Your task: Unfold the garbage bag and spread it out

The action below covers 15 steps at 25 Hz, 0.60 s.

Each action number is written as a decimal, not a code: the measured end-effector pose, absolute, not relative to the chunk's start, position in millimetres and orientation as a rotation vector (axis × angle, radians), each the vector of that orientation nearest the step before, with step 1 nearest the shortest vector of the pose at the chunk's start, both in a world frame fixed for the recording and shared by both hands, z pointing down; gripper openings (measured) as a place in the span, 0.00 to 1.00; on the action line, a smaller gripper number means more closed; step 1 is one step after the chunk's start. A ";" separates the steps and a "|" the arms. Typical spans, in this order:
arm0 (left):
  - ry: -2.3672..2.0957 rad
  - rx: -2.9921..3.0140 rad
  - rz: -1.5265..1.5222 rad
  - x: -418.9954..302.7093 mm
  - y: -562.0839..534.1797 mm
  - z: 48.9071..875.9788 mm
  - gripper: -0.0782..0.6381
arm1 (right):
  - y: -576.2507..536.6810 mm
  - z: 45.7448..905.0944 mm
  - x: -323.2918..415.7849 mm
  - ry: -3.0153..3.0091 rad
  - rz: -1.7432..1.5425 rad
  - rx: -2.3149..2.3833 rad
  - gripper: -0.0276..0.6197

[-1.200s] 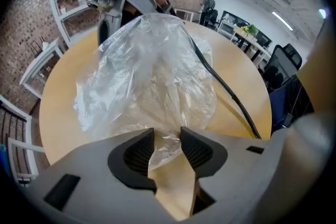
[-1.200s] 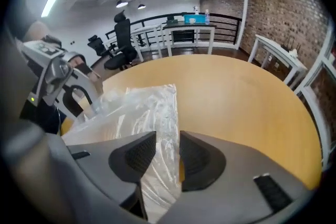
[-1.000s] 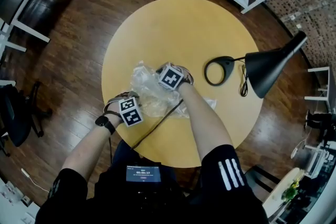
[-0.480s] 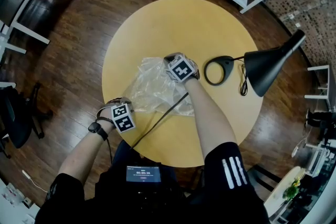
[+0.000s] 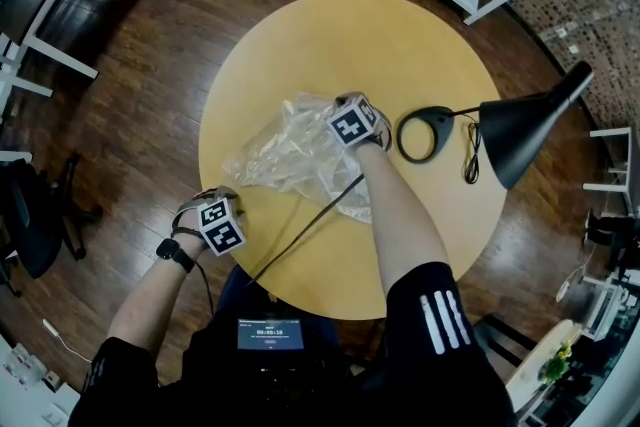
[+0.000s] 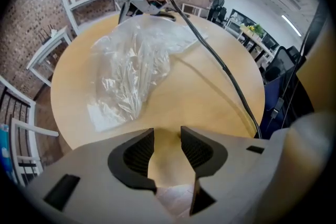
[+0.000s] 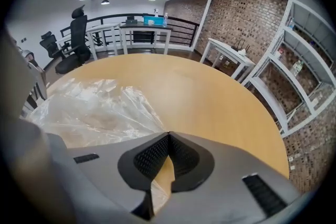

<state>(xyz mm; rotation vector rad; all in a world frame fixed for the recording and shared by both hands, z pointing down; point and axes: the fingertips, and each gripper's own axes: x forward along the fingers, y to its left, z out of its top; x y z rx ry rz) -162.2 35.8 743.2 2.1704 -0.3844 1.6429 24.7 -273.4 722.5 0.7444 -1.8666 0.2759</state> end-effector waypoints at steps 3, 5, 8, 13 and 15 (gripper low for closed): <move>-0.387 2.155 1.623 -166.9 37.8 742.7 0.34 | -278.9 722.1 28.7 -1.856 0.293 0.790 0.06; -0.383 2.155 1.644 -167.9 36.7 743.1 0.34 | -278.8 723.8 27.3 -1.871 0.315 0.801 0.06; -0.431 2.242 1.683 -162.8 21.0 729.7 0.34 | -279.8 721.4 25.9 -1.888 0.322 0.807 0.06; -0.519 2.518 1.529 -103.3 -31.1 682.8 0.34 | -280.7 711.5 23.1 -1.937 0.349 0.808 0.06; -0.465 2.544 1.544 -84.0 -40.8 692.9 0.35 | -279.1 712.2 22.6 -1.940 0.355 0.801 0.06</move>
